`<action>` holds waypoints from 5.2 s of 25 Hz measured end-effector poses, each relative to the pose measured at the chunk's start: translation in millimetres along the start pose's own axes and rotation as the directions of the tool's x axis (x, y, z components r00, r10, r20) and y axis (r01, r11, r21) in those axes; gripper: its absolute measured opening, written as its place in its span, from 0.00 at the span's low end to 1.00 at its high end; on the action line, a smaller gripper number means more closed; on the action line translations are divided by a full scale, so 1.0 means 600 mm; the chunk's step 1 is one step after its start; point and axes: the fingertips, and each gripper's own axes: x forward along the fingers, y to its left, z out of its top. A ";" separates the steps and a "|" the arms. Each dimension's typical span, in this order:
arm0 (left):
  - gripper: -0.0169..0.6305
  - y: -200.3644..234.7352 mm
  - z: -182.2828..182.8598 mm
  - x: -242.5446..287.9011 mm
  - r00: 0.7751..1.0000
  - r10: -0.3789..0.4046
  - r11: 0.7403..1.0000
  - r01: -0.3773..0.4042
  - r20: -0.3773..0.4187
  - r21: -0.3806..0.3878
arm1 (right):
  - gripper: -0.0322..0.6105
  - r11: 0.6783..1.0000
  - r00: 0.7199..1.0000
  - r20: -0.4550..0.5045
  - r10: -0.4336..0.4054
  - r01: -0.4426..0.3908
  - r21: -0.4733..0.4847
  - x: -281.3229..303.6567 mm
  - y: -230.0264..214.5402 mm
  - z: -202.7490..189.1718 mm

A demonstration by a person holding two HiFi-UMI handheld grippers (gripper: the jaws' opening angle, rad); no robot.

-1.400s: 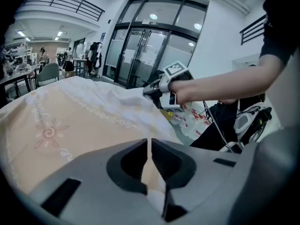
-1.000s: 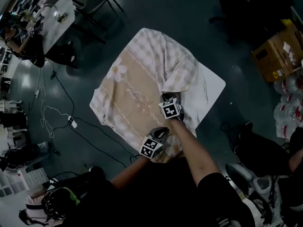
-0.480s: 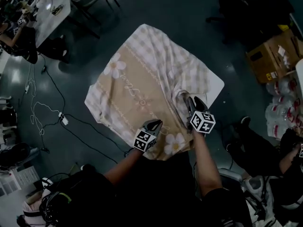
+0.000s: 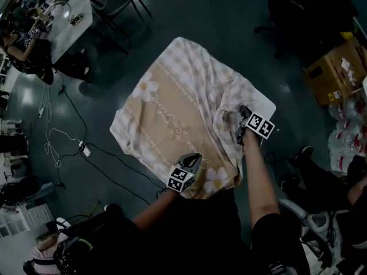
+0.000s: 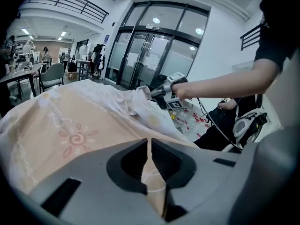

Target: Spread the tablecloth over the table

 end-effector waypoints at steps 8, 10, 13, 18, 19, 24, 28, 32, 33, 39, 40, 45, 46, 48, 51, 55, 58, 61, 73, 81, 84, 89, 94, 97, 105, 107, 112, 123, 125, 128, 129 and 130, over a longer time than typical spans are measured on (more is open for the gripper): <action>0.08 -0.009 0.015 -0.006 1.000 0.003 0.999 -0.003 0.009 0.050 | 0.08 0.502 0.965 -0.121 0.231 -0.224 -0.835 0.067 0.402 -0.096; 0.08 -0.007 0.015 -0.013 1.000 0.012 0.999 -0.012 0.017 0.039 | 0.08 0.416 0.955 -0.245 0.169 -0.294 -0.860 0.109 0.419 -0.182; 0.08 -0.003 0.008 -0.027 0.999 0.025 1.000 -0.026 0.023 0.018 | 0.08 0.380 0.935 -0.352 0.048 -0.343 -0.859 0.162 0.385 -0.279; 0.08 0.036 -0.013 -0.053 0.997 0.066 0.998 -0.066 0.028 -0.012 | 0.26 0.398 0.903 -0.430 -0.014 -0.390 -0.830 0.195 0.347 -0.345; 0.08 0.046 -0.016 -0.056 0.997 0.075 0.997 -0.074 0.031 -0.024 | 0.33 0.402 0.900 -0.436 0.009 -0.403 -0.822 0.187 0.357 -0.345; 0.08 0.078 -0.002 -0.055 0.995 0.086 0.996 -0.084 0.054 -0.043 | 0.36 0.544 0.935 -0.277 0.222 -0.355 -0.761 0.078 0.403 -0.260; 0.08 0.093 0.017 -0.051 0.994 0.083 0.996 -0.081 0.069 -0.028 | 0.32 0.724 0.984 -0.053 0.172 -0.163 -0.671 0.012 0.283 -0.134; 0.08 0.096 0.014 -0.049 0.995 0.090 0.996 -0.088 0.050 -0.031 | 0.43 0.837 0.995 -0.094 0.025 -0.072 -0.542 0.082 0.143 -0.064; 0.08 0.093 0.014 -0.048 0.995 0.093 0.995 -0.091 0.047 -0.033 | 0.46 0.842 0.990 -0.142 0.011 -0.086 -0.533 0.106 0.129 -0.063; 0.08 0.060 0.008 -0.034 0.995 0.093 0.995 -0.092 0.036 -0.049 | 0.08 0.788 0.976 -0.216 0.014 -0.144 -0.599 0.103 0.117 -0.032; 0.08 0.056 0.009 -0.029 0.996 0.085 0.996 -0.083 0.035 -0.043 | 0.08 0.791 0.986 -0.166 0.035 -0.129 -0.598 0.077 0.111 -0.005; 0.08 0.021 0.014 0.010 1.000 0.022 1.000 -0.022 0.012 0.005 | 0.08 0.866 0.975 0.175 -0.135 0.202 -0.457 -0.137 -0.076 0.172; 0.08 0.012 0.013 0.018 1.000 0.008 1.000 -0.008 0.004 0.015 | 0.08 0.862 0.948 0.221 -0.229 0.302 -0.406 -0.187 -0.145 0.197; 0.08 -0.008 0.005 0.032 1.000 -0.020 0.999 0.021 -0.019 0.039 | 0.08 0.820 0.875 0.260 -0.408 0.477 -0.316 -0.278 -0.287 0.225; 0.08 -0.023 -0.012 0.042 0.997 -0.036 0.997 0.041 -0.070 0.071 | 0.08 0.781 0.811 0.217 -0.544 0.584 -0.222 -0.345 -0.445 0.216; 0.08 -0.036 -0.041 0.046 0.992 -0.023 0.996 0.034 -0.123 0.084 | 0.29 0.765 0.798 0.133 -0.587 0.601 -0.229 -0.320 -0.513 0.186; 0.08 -0.042 -0.059 0.046 0.991 0.000 0.997 0.010 -0.136 0.070 | 0.34 0.751 0.807 0.250 -0.536 0.590 -0.296 -0.308 -0.443 0.213; 0.08 -0.029 -0.078 0.037 0.990 0.048 0.998 -0.042 -0.136 0.045 | 0.32 0.839 0.941 0.224 -0.255 0.330 -0.432 -0.233 -0.275 0.169; 0.08 -0.027 -0.202 0.005 0.970 0.197 0.975 -0.209 -0.142 -0.075 | 0.29 0.586 0.946 -0.247 -0.211 -0.080 -0.806 -0.024 -0.110 -0.086; 0.08 -0.131 -0.173 0.050 0.994 0.062 0.998 -0.062 -0.092 -0.001 | 0.25 0.631 0.948 -0.154 -0.278 0.059 -0.774 -0.007 -0.124 -0.021; 0.08 -0.151 -0.177 0.034 0.995 -0.058 0.995 0.051 -0.081 -0.081 | 0.25 0.644 0.940 -0.115 -0.320 0.127 -0.754 -0.059 -0.125 -0.037; 0.08 -0.029 -0.146 -0.081 0.997 -0.050 0.987 0.057 0.052 -0.151 | 0.25 0.684 0.986 -0.099 -0.131 0.017 -0.729 -0.169 0.037 -0.180; 0.08 0.279 -0.136 -0.250 0.985 0.154 0.987 -0.151 0.072 -0.058 | 0.25 0.750 0.951 -0.309 -0.017 -0.192 -0.633 -0.209 0.214 -0.525; 0.08 0.437 -0.127 -0.340 0.971 0.235 0.972 -0.235 0.042 0.006 | 0.25 0.812 0.928 -0.372 -0.028 -0.196 -0.550 -0.229 0.287 -0.674; 0.08 0.625 -0.122 -0.442 0.938 0.340 0.940 -0.337 -0.065 0.047 | 0.25 0.827 0.912 -0.363 -0.191 -0.050 -0.560 -0.211 0.287 -0.777; 0.08 0.642 -0.125 -0.439 0.936 0.337 0.940 -0.330 -0.100 0.081 | 0.23 0.831 0.911 -0.356 -0.209 -0.026 -0.556 -0.215 0.275 -0.786; 0.08 0.680 -0.137 -0.420 0.949 0.271 0.960 -0.255 -0.159 0.114 | 0.14 0.822 0.901 -0.294 -0.319 0.109 -0.558 -0.232 0.257 -0.787; 0.06 0.751 -0.177 -0.428 0.972 0.037 0.961 0.028 -0.230 0.275 | 0.08 0.793 0.827 -0.061 -0.558 0.511 -0.331 -0.255 0.250 -0.800; 0.06 0.745 -0.162 -0.430 0.973 0.020 0.917 0.074 -0.231 0.392 | 0.11 0.797 0.852 -0.048 -0.521 0.465 -0.386 -0.235 0.290 -0.811; 0.06 0.729 -0.154 -0.405 0.965 -0.027 0.869 0.152 -0.261 0.471 | 0.33 0.800 0.860 -0.081 -0.505 0.430 -0.417 -0.206 0.312 -0.828; 0.06 0.727 -0.156 -0.395 0.958 -0.036 0.869 0.171 -0.286 0.464 | 0.33 0.799 0.852 -0.086 -0.516 0.443 -0.408 -0.202 0.309 -0.829; 0.06 0.728 -0.157 -0.388 0.952 -0.046 0.881 0.181 -0.303 0.436 | 0.32 0.797 0.846 -0.084 -0.526 0.456 -0.395 -0.201 0.305 -0.827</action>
